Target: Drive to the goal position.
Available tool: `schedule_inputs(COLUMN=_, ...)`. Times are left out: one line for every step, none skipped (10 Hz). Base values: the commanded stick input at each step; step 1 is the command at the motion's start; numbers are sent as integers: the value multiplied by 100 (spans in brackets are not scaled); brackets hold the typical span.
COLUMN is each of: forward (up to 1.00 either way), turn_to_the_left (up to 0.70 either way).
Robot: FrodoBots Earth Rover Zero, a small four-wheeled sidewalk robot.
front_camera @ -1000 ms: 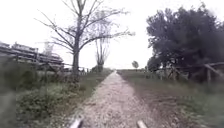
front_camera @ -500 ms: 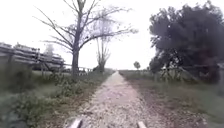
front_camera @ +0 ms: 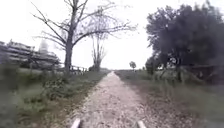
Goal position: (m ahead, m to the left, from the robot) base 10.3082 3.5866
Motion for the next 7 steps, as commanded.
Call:
schedule_inputs(forward=70, turn_to_the_left=0)
schedule_inputs(forward=70, turn_to_the_left=0)
schedule_inputs(forward=70, turn_to_the_left=-24)
schedule_inputs(forward=70, turn_to_the_left=-34)
schedule_inputs(forward=70, turn_to_the_left=-13)
schedule_inputs(forward=70, turn_to_the_left=0)
schedule_inputs(forward=70, turn_to_the_left=0)
